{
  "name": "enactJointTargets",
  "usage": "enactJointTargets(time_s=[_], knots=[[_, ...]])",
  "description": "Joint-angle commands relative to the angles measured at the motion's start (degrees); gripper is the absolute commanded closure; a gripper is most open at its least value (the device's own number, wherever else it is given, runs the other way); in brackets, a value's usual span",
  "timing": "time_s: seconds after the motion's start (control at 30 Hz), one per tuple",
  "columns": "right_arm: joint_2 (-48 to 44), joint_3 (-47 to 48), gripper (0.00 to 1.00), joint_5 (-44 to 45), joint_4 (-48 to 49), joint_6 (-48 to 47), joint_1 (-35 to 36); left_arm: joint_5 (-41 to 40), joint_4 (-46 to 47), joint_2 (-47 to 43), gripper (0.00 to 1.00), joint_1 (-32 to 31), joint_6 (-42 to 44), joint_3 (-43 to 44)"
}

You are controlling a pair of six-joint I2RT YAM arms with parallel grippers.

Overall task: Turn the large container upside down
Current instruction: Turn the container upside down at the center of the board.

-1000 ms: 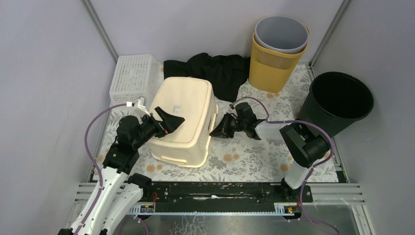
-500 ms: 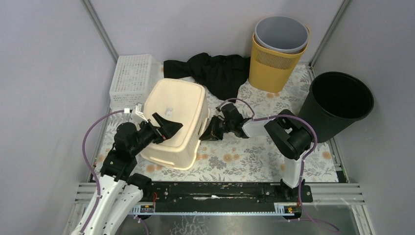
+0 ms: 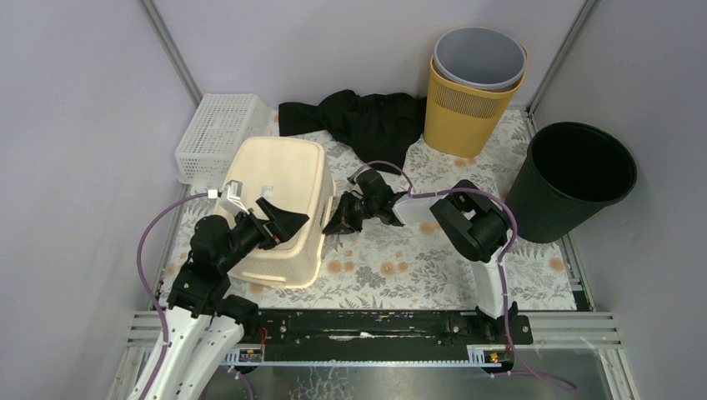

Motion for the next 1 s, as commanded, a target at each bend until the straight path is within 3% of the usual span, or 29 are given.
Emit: enactJointTargets(time_s=[0.0,0.3,0.53,0.57,0.67,0.97], knots=[[0.10,7.91,0.87,-4.69,4.12,0.73,1.88,0.07,-9.26,-0.06,0.00,-0.41,-0.52,-2.51],[2.08,11.58,0.86,-4.69,2.44,0.61,2.15,0.21,-9.26,0.50,0.00,-0.41,-0.29,-2.16],[0.10,5.46,0.85,-4.43,6.40,1.70,2.50,-0.28,-7.78,3.04,0.00,-0.40,0.33,-1.36],[-0.38,4.34,0.79,-4.54,7.26,1.85,2.47,-0.04,-7.05,3.77,0.00,-0.39,0.37,-1.51],[-2.30,1.16,0.52,-5.20,8.01,1.45,2.50,0.29,-5.51,5.79,0.00,-0.35,0.43,-1.37],[-12.61,-0.43,0.47,-1.43,-7.39,-10.54,-0.16,-1.03,-2.69,9.83,0.00,-0.40,1.78,-0.80]])
